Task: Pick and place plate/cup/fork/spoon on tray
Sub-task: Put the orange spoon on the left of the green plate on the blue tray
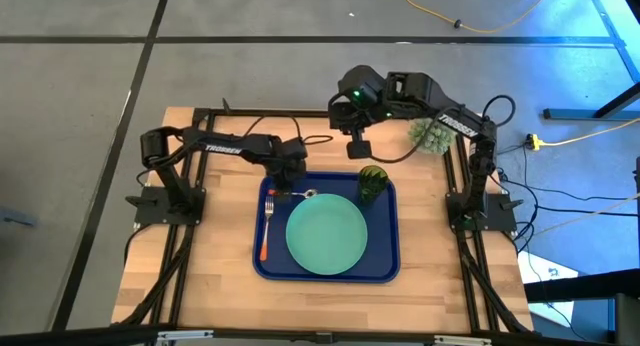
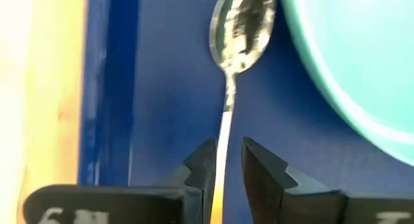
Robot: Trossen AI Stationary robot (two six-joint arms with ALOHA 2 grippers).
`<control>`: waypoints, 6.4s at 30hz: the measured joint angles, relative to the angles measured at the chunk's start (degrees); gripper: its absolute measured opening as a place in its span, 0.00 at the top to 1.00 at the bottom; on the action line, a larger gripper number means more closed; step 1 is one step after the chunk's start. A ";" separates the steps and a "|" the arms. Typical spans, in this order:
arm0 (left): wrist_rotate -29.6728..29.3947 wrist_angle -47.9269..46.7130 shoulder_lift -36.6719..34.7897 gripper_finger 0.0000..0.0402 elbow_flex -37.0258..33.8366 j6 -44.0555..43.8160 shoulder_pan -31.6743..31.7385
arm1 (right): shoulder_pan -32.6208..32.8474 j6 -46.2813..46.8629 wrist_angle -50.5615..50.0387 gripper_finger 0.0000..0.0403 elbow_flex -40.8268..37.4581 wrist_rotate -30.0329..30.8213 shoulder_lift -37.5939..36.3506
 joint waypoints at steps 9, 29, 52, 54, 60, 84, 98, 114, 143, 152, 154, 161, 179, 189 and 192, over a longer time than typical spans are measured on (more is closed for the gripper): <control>-5.02 2.74 0.16 0.84 0.00 7.10 -2.51 | -0.72 0.00 -0.05 0.99 0.00 0.03 0.00; -2.66 2.94 1.97 0.84 -0.02 2.77 -0.93 | -0.77 -0.02 -0.46 0.99 0.00 0.04 0.00; -6.42 3.41 1.49 0.84 -0.02 6.49 -3.75 | -0.77 -0.02 -0.72 0.99 0.00 0.04 0.00; -6.15 3.39 1.49 0.84 -0.02 6.47 -3.77 | -0.77 -0.01 -0.72 0.99 0.00 0.04 0.00; -6.53 4.63 3.67 0.84 -0.06 6.36 -4.46 | -0.77 -0.01 -0.95 0.99 0.00 0.04 0.00; -14.20 5.31 3.84 0.99 0.02 3.58 -4.67 | -0.77 -0.04 -1.16 0.99 0.00 0.04 0.00; -15.92 -2.00 -4.25 1.00 0.24 -24.80 -4.49 | -0.75 -0.04 -1.15 0.99 0.00 0.04 0.00; -15.37 -8.67 -5.42 1.00 0.24 -73.66 -16.18 | -0.77 0.39 -1.00 0.99 0.00 0.11 0.00; -23.23 -9.70 0.09 0.99 0.26 -104.82 -31.90 | -0.73 -1.14 -1.13 0.99 -0.02 0.02 0.00; -22.74 -7.25 1.57 0.99 0.42 -107.31 -31.11 | -0.73 -1.29 -1.11 0.99 -0.02 0.03 0.00; -23.24 -7.39 1.56 0.99 0.39 -107.31 -31.14 | -0.75 -1.31 -1.11 0.99 -0.02 0.04 0.00; -22.15 -7.04 1.57 1.00 0.35 -103.92 -30.87 | -0.75 -1.33 -1.11 0.99 -0.02 0.04 0.00; -20.11 -5.22 1.62 0.89 0.25 -106.29 -28.11 | -0.75 -1.48 -1.11 0.99 -0.02 0.04 0.00; -20.66 -2.26 1.75 0.89 0.22 -106.03 -27.88 | -0.75 -1.51 -1.11 0.99 -0.02 0.04 0.00; -18.29 -2.01 1.74 0.89 0.22 -105.83 -27.47 | -0.75 -1.51 -1.11 0.99 -0.02 0.04 0.00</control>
